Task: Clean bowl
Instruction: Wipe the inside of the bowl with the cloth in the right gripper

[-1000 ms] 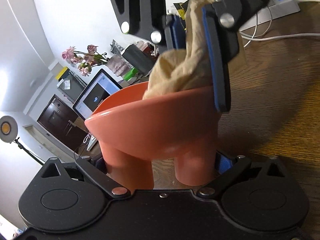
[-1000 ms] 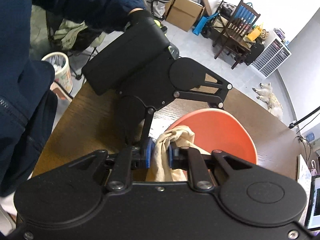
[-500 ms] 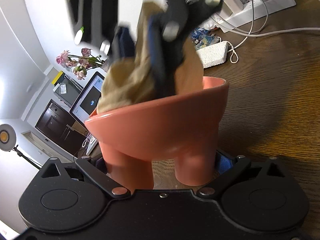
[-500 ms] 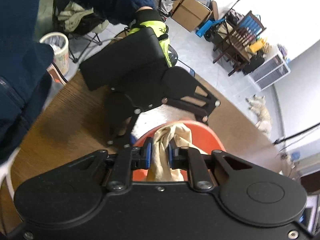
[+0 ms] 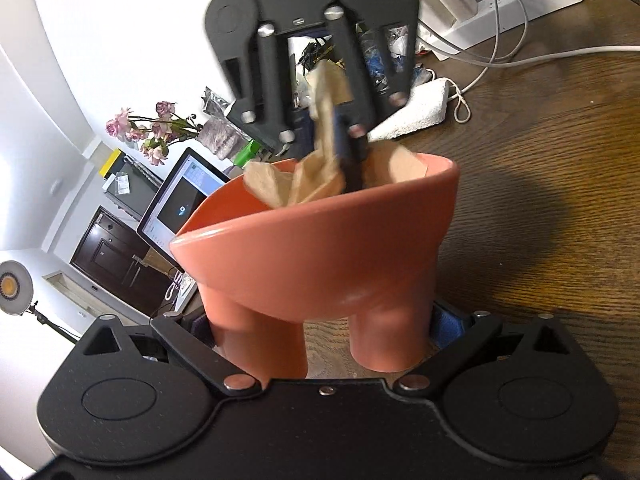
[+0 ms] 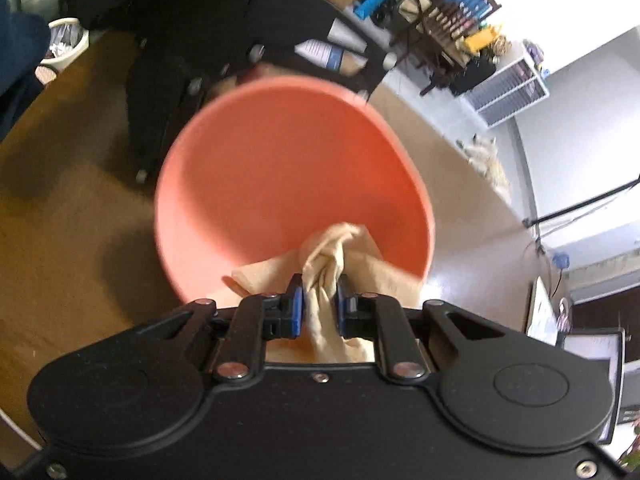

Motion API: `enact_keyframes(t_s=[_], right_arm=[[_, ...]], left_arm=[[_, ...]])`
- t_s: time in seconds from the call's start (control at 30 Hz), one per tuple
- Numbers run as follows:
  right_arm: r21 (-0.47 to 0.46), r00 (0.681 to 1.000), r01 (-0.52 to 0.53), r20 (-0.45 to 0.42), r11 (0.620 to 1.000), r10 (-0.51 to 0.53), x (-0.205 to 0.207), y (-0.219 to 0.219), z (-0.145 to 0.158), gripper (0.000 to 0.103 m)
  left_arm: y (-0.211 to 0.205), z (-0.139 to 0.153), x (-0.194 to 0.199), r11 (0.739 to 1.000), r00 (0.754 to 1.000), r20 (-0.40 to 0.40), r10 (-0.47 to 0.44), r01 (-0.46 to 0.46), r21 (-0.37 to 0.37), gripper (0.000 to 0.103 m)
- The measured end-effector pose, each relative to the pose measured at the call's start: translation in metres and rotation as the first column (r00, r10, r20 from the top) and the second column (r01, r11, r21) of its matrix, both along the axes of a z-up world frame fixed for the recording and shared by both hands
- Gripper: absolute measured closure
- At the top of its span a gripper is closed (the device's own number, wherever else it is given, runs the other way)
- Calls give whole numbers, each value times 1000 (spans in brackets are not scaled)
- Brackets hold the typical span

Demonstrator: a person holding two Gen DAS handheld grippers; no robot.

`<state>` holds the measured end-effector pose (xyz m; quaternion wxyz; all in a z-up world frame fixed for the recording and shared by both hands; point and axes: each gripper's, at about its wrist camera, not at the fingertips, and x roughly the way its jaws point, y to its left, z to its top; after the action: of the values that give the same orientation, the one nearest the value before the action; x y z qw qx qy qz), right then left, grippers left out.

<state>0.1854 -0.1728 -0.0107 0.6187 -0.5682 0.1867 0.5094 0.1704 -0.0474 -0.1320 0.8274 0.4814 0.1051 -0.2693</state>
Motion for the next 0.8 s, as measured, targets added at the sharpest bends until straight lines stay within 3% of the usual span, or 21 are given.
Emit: enact_keyframes(t_s=[0.33, 0.63, 0.8], right_arm=[[25, 992, -82, -92, 996, 84, -35, 14, 0, 86], [139, 986, -147, 93, 979, 135, -39, 39, 18, 86], [79, 980, -107, 176, 991, 92, -29, 30, 10, 87]], left_arm=[[7, 8, -5, 1000, 1000, -13, -12, 13, 14, 6], [10, 10, -1, 1000, 1000, -22, -15, 16, 11, 6], [11, 11, 2, 1000, 1000, -25, -16, 16, 1, 6]])
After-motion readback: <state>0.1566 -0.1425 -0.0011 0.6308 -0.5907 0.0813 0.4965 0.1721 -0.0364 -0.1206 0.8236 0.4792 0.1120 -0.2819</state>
